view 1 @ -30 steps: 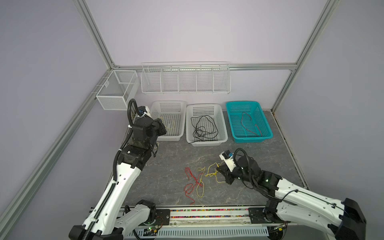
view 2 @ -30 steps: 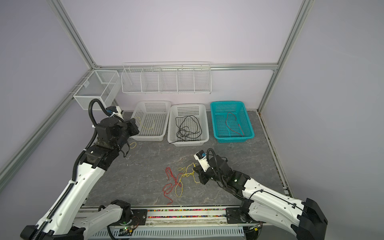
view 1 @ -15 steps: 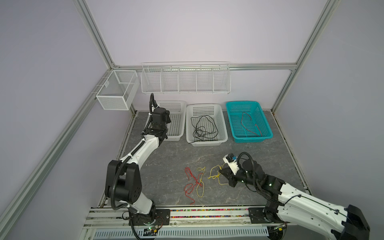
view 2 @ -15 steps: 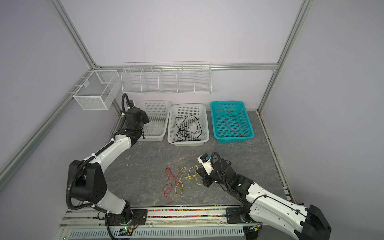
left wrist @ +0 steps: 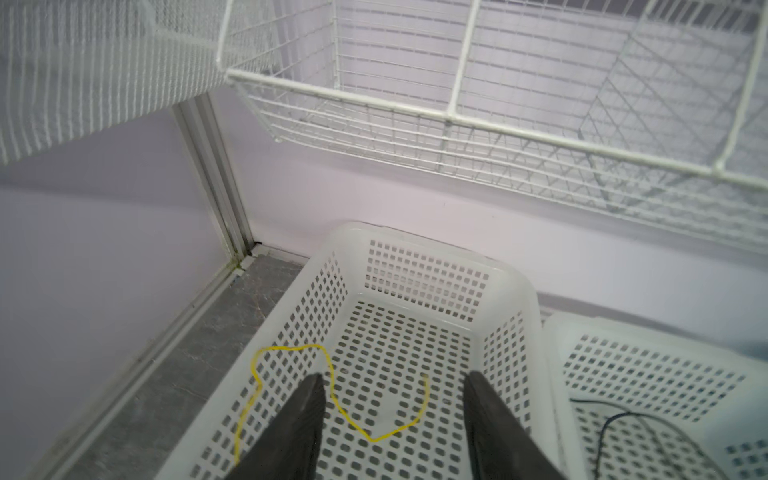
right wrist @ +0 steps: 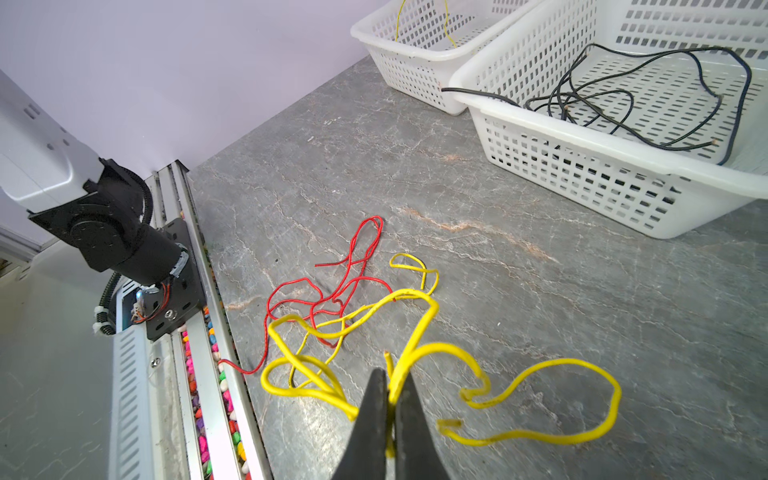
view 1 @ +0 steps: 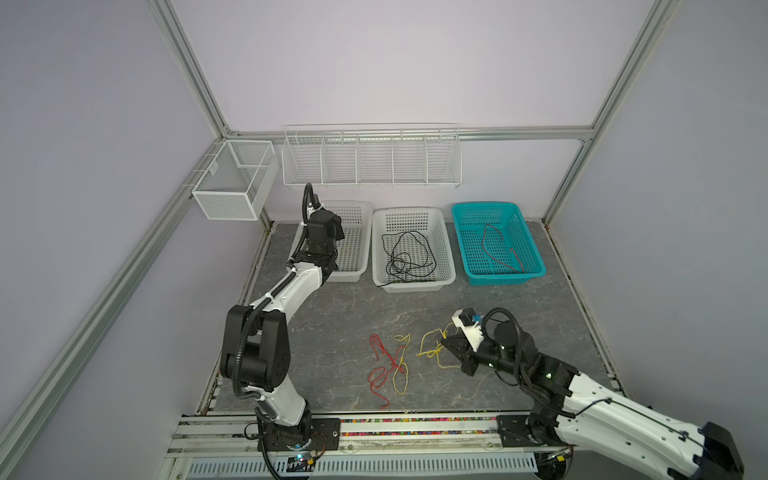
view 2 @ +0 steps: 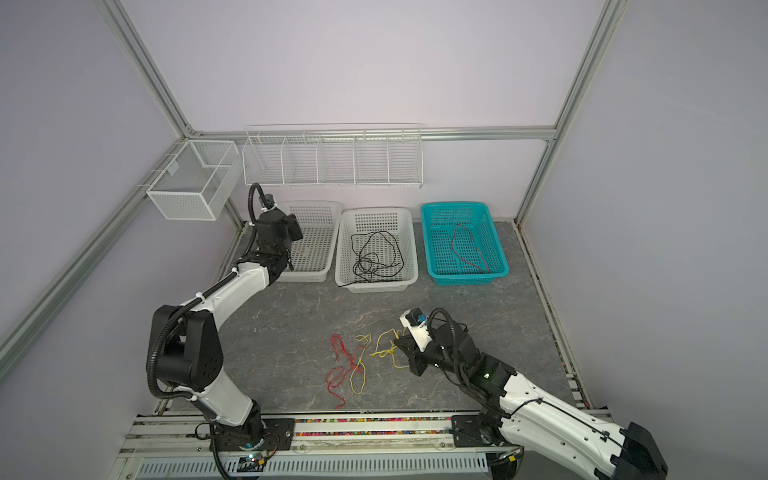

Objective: Untangle the cables
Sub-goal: 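Open the left gripper to drop the yellow wire into the white basket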

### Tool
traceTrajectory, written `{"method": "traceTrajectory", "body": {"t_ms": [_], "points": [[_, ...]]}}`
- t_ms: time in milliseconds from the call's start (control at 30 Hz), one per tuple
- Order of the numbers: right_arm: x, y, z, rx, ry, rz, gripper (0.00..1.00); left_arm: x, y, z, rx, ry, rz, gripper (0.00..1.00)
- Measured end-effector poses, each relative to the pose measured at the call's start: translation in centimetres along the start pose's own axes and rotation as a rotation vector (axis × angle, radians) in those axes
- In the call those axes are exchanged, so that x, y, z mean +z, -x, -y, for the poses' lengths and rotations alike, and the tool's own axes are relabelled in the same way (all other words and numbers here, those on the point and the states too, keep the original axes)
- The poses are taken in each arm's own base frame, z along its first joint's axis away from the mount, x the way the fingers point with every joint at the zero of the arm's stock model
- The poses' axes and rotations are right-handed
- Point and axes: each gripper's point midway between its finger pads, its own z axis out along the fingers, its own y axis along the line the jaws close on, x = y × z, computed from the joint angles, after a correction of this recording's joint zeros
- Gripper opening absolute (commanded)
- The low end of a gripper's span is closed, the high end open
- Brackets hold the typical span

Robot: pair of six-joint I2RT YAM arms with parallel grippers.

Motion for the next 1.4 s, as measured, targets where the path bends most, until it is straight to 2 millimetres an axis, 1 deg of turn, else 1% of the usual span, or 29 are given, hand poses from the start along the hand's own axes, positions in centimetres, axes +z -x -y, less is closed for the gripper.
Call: {"method": "traceTrajectory", "body": {"t_ms": [67,133,200,233,300,333,400,467,500,533,633,667,767,900,1000,1100,1267,1400], "points": [[-0.2,0.2,-0.1,-0.002,0.002,0.010,0.07,-1.2,0.5,0.0,-0.031,-0.016,-0.019,0.71],[-0.3,0.4,-0.1,-0.002,0.001,0.018,0.07,-3.0,1.7,0.1,-0.089,-0.049,-0.026,0.73],[-0.5,0.6,0.0,-0.003,-0.003,0.028,0.07,-5.4,2.8,0.2,-0.167,-0.095,-0.023,0.74],[-0.6,0.7,0.0,-0.003,-0.004,0.036,0.07,-7.0,3.2,0.2,-0.211,-0.119,-0.025,0.74],[-0.8,0.9,0.0,-0.003,-0.006,0.049,0.07,-9.9,3.1,0.6,-0.276,-0.173,-0.035,0.75],[-0.9,0.9,0.0,-0.004,-0.008,0.056,0.07,-11.5,2.5,1.3,-0.304,-0.209,-0.053,0.76],[-1.1,1.0,0.1,-0.004,-0.013,0.066,0.07,-14.3,0.4,3.2,-0.335,-0.286,-0.117,0.76],[-1.3,1.0,0.1,-0.004,-0.016,0.076,0.07,-16.8,-3.0,5.5,-0.350,-0.365,-0.216,0.76],[-1.3,1.0,0.2,-0.003,-0.018,0.080,0.07,-17.8,-4.5,6.3,-0.355,-0.394,-0.262,0.76],[-1.4,1.0,0.2,-0.003,-0.019,0.083,0.07,-18.8,-6.5,7.1,-0.361,-0.420,-0.320,0.76],[-1.5,0.9,0.5,-0.004,-0.031,0.095,0.07,-21.5,-11.7,8.5,-0.394,-0.472,-0.476,0.76],[-1.5,0.9,0.6,-0.003,-0.039,0.100,0.07,-22.3,-13.1,8.9,-0.412,-0.488,-0.525,0.77],[-1.7,0.8,1.0,-0.001,-0.056,0.122,0.07,-25.1,-16.6,10.5,-0.459,-0.539,-0.664,0.78],[-2.1,0.8,1.3,-0.005,-0.067,0.166,0.07,-28.9,-19.5,13.2,-0.564,-0.640,-0.791,0.79],[-2.3,0.8,1.4,-0.008,-0.070,0.194,0.07,-30.6,-22.2,14.0,-0.660,-0.670,-0.878,0.79],[-2.4,0.9,1.5,-0.009,-0.070,0.215,0.07,-31.8,-24.3,15.1,-0.723,-0.676,-0.955,0.79],[-2.6,1.4,1.3,-0.014,-0.064,0.245,0.07,-33.4,-25.1,18.2,-0.814,-0.745,-1.040,0.78],[-2.6,1.6,1.3,-0.016,-0.061,0.259,0.07,-33.6,-24.9,19.7,-0.885,-0.790,-1.061,0.71]]}}
